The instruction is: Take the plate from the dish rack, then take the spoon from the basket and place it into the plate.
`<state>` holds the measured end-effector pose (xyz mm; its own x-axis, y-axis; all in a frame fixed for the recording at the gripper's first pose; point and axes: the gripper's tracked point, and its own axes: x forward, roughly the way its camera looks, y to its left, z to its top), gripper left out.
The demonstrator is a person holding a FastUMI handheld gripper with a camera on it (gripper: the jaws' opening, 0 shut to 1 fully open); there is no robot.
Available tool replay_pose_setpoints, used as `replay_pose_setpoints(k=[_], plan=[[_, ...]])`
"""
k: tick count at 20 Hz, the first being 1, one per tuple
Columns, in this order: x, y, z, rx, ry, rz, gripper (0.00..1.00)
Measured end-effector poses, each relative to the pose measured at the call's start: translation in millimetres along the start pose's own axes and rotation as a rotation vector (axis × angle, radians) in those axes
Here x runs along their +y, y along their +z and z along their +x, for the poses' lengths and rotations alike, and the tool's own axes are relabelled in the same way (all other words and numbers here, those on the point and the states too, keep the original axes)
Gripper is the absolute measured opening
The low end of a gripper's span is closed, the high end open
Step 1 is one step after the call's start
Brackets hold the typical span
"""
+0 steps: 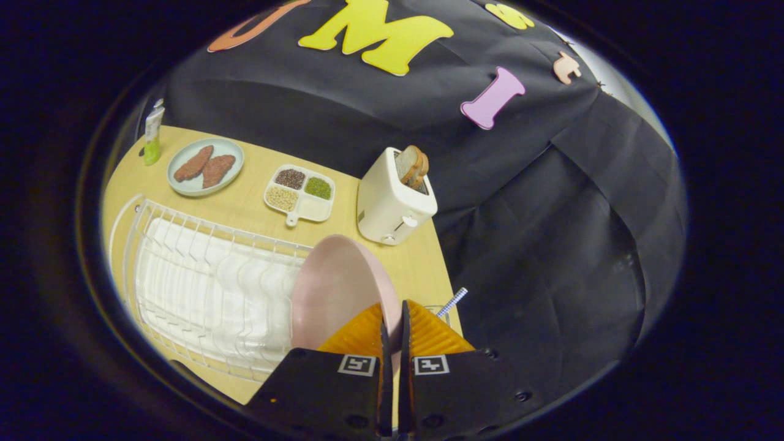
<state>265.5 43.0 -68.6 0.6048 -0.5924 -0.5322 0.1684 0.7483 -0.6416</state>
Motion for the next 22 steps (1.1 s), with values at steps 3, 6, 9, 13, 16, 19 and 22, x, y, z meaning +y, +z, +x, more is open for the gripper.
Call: replay_pose_setpoints(k=[3,6,9,13,16,19,22], plan=[[6.0,0.6,-4.9,-0.044,-0.069,0.007,0.09],[10.3,2.6,-12.9,-0.092,-0.127,-0.021,0.09],[3.4,6.9,-21.1,-0.137,-0.196,-0.034,0.09],[-11.2,0.0,-26.7,-0.176,-0.147,-0.004,0.09],[-28.4,-21.1,-30.7,-0.193,0.042,0.109,0.09],[-52.8,-54.2,-39.2,-0.217,0.194,0.224,0.09],[-47.2,-101.2,-58.0,-0.236,0.431,0.319,0.09]])
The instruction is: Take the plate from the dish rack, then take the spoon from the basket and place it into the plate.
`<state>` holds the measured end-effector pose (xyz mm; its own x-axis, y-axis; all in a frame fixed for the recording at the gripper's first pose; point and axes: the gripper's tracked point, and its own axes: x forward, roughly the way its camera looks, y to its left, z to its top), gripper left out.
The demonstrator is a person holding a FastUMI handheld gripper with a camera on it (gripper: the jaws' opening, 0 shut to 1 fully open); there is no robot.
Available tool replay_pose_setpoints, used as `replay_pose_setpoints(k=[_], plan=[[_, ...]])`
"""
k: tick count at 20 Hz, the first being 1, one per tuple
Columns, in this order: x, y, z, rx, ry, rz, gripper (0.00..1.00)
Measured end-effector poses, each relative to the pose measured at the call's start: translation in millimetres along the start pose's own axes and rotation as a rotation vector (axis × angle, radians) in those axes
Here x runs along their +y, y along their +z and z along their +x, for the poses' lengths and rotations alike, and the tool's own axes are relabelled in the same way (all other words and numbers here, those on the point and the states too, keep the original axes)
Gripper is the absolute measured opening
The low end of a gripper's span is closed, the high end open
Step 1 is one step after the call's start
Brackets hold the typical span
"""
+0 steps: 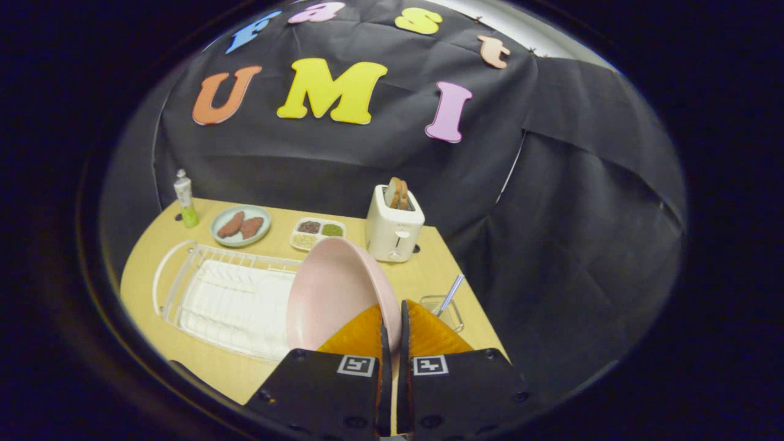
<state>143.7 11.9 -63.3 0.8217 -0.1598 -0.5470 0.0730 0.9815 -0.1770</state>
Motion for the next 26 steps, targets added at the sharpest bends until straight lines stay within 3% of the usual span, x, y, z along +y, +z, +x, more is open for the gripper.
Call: replay_pose_setpoints(k=[3,6,11,18,26], plan=[[16.3,-58.0,-15.8,0.072,0.221,0.112,0.09],[29.5,-114.1,-10.8,0.139,0.317,0.126,0.09],[47.0,-183.1,7.9,0.228,0.346,0.060,0.09],[31.4,-201.5,35.2,0.217,0.339,0.070,0.10],[1.3,-232.6,63.9,0.263,0.267,0.108,0.20]])
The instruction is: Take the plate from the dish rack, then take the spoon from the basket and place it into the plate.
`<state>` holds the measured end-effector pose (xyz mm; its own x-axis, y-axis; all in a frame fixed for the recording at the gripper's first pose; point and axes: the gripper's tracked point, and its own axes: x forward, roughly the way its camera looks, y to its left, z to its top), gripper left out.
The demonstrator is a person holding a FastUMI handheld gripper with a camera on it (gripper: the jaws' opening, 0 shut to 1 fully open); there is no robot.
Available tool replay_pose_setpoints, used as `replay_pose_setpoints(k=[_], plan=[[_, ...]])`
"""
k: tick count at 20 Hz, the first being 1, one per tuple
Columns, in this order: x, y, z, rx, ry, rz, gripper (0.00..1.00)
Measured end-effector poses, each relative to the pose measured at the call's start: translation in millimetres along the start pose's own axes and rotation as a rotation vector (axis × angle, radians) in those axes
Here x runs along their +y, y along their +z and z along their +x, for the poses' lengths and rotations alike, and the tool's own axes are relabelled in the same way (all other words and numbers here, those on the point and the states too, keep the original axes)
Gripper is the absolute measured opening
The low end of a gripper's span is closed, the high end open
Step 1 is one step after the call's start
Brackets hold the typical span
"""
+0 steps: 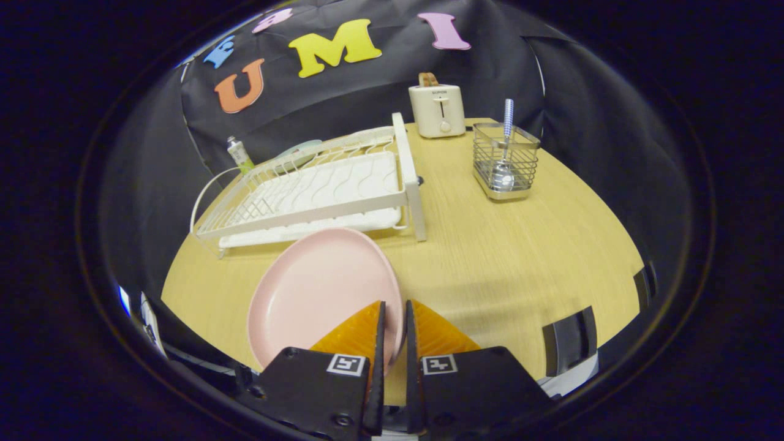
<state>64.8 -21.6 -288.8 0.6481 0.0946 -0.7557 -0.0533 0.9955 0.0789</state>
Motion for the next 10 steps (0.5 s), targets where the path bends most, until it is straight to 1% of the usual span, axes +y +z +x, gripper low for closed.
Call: replay_pose_setpoints(k=[1,2,4,5,7,8,10], plan=[[-7.0,1.1,2.2,-0.004,-0.018,-0.006,0.21],[-17.1,5.6,1.5,-0.026,-0.045,-0.014,0.22],[-32.3,21.9,-2.8,-0.082,-0.071,-0.028,0.23],[-44.0,28.8,-3.2,-0.110,-0.099,-0.037,0.39],[-62.0,49.6,-5.9,-0.183,-0.131,-0.062,0.65],[-74.1,60.6,-8.6,-0.229,-0.172,-0.075,0.77],[-97.6,88.4,-18.2,-0.318,-0.244,-0.090,0.84]])
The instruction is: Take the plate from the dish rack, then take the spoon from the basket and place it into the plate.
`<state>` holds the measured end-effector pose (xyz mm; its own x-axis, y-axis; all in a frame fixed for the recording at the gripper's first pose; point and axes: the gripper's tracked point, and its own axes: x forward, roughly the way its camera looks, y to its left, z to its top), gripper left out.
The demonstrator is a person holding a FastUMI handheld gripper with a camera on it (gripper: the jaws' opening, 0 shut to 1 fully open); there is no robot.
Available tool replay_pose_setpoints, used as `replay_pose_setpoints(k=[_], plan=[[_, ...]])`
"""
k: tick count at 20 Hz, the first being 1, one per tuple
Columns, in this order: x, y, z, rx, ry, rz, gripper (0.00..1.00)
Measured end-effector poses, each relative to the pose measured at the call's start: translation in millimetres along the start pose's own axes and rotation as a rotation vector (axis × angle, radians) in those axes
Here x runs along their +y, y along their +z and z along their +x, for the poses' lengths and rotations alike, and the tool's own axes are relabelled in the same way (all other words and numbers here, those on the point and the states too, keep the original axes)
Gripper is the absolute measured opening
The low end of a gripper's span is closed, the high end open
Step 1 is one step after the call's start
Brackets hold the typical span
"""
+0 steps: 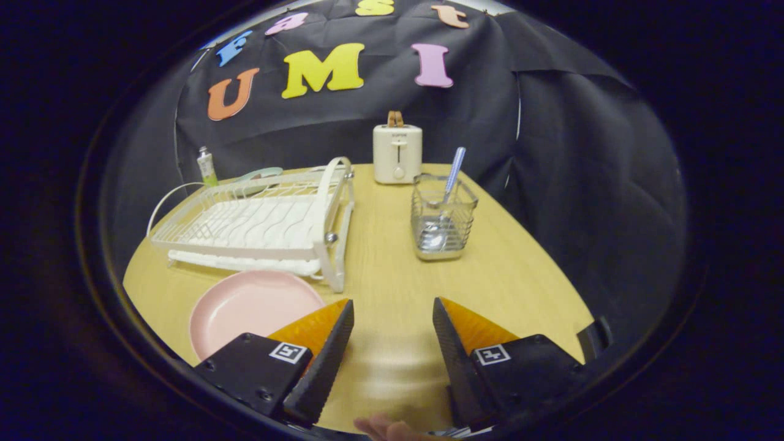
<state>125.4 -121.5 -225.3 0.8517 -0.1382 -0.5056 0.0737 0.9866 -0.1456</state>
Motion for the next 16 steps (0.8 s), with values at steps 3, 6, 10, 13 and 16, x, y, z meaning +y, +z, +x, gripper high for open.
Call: replay_pose_setpoints(k=[3,6,10,13,16], plan=[[-20.4,37.0,9.5,-0.074,-0.008,0.018,0.92],[-40.0,76.8,26.9,-0.137,-0.031,0.022,1.00],[-41.7,122.9,69.7,-0.155,0.008,0.020,1.00],[-45.4,142.2,109.9,-0.113,0.032,0.060,1.00],[-53.3,154.8,145.6,-0.066,0.049,0.125,0.98]])
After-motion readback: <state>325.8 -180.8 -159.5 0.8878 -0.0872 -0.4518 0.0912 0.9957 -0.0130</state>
